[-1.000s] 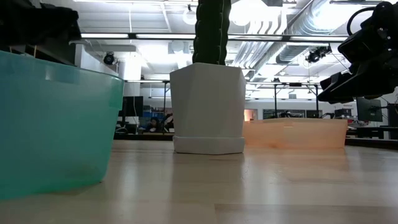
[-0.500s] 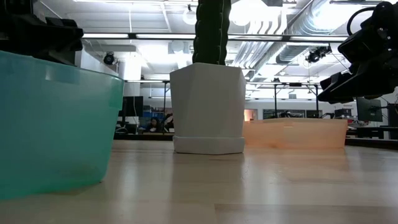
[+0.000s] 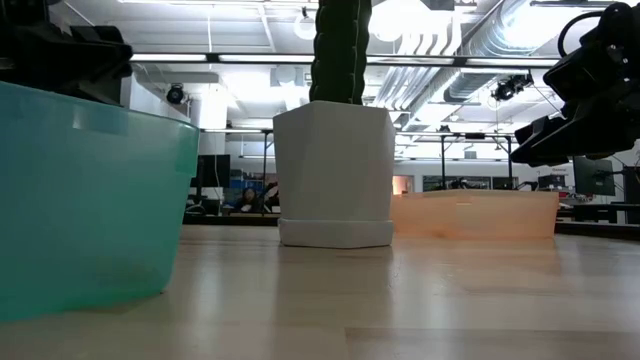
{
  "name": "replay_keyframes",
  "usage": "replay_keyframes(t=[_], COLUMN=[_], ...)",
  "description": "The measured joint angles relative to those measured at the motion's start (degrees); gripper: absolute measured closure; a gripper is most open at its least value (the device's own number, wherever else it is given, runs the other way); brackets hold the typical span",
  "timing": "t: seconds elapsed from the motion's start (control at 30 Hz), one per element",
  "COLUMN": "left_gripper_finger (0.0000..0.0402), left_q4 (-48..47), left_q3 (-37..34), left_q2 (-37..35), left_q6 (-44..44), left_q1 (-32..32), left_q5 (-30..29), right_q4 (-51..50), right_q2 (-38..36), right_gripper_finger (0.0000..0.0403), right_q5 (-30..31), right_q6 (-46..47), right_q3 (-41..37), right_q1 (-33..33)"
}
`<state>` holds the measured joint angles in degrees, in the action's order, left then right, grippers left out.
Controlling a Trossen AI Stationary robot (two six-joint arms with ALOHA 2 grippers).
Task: Sort pens & pencils
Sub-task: Return to Home Position
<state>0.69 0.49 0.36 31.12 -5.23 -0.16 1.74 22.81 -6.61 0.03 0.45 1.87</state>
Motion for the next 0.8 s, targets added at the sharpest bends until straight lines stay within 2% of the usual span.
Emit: replay_keyframes(t=[0.8], left_gripper_finger=[0.0323], left_q4=[0.0], left_q3=[0.02], left_q2=[0.0], left_q6=[0.11], left_q1=[0.0], left_q5=[0.58], right_q4=[-0.01], right_q2=[-0.01], right_gripper_finger=[0.0261], right_q5=[0.02], right_q6=[0.0], right_q3=[0.0], right_q1=[-0.01])
